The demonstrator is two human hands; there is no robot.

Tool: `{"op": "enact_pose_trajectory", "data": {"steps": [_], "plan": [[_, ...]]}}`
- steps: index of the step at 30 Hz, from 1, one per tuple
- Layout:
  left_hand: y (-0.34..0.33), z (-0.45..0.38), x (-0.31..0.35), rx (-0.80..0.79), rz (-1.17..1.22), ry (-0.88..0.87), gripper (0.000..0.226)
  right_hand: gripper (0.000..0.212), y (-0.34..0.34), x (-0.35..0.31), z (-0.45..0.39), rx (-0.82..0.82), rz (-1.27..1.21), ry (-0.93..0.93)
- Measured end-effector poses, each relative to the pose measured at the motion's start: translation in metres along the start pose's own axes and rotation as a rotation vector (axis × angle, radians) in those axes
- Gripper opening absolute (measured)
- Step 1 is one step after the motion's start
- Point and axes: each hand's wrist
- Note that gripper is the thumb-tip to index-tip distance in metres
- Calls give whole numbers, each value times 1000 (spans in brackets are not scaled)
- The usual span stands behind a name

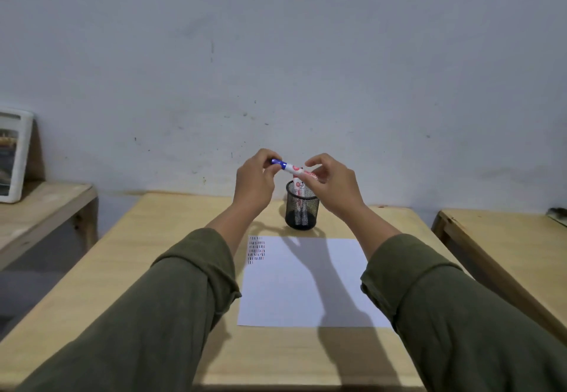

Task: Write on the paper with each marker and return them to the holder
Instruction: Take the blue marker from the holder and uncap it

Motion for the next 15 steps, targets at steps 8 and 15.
{"op": "enact_pose_trajectory", "data": {"steps": [8,15], "plan": [[4,22,-20,7,66,315,16,21,12,-15,11,-61,-120,-99],[1,29,-20,-130,117,395,16,40,13,-16,13,12,-582,-241]]}}
Point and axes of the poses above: each hand's wrist, its own z-axis away from the middle knuckle, its own y-axis out of the back of the hand, x = y × z, and after that the axes turned 7 degrees about x, right-handed
